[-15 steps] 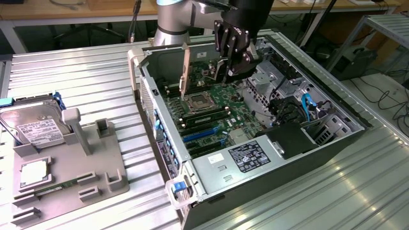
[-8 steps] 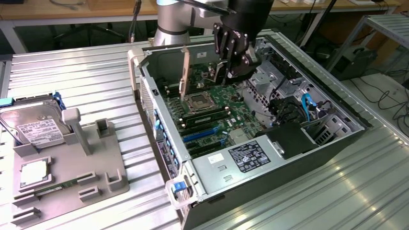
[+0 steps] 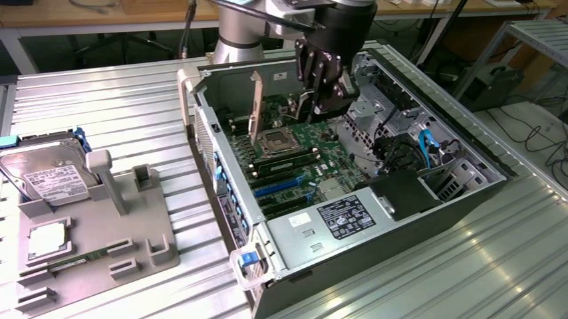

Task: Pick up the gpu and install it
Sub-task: 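Insert the gpu into the slot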

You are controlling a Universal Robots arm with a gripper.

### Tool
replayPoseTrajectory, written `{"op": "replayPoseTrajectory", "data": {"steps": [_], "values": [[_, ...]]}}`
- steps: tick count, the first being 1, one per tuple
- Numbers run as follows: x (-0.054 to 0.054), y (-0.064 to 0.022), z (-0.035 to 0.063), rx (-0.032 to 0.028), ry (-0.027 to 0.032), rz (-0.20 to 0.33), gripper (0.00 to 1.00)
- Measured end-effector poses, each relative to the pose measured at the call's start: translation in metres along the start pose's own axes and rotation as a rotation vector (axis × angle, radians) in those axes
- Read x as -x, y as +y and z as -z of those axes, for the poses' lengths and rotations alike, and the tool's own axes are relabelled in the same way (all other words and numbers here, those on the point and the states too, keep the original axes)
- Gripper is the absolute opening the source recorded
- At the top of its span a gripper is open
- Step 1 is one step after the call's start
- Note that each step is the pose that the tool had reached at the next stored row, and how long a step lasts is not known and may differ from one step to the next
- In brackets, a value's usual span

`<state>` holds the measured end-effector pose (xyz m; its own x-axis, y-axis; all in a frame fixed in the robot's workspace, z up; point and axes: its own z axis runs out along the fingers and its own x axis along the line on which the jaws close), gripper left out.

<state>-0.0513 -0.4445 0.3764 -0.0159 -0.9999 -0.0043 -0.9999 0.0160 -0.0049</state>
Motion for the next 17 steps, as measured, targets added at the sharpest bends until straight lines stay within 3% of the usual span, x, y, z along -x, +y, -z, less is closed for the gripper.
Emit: {"op": "replayPoseTrajectory", "data": {"steps": [17], "values": [[-0.002,0.0001,-0.0253,0.0000,-0.0001,0.013,0.28]]}}
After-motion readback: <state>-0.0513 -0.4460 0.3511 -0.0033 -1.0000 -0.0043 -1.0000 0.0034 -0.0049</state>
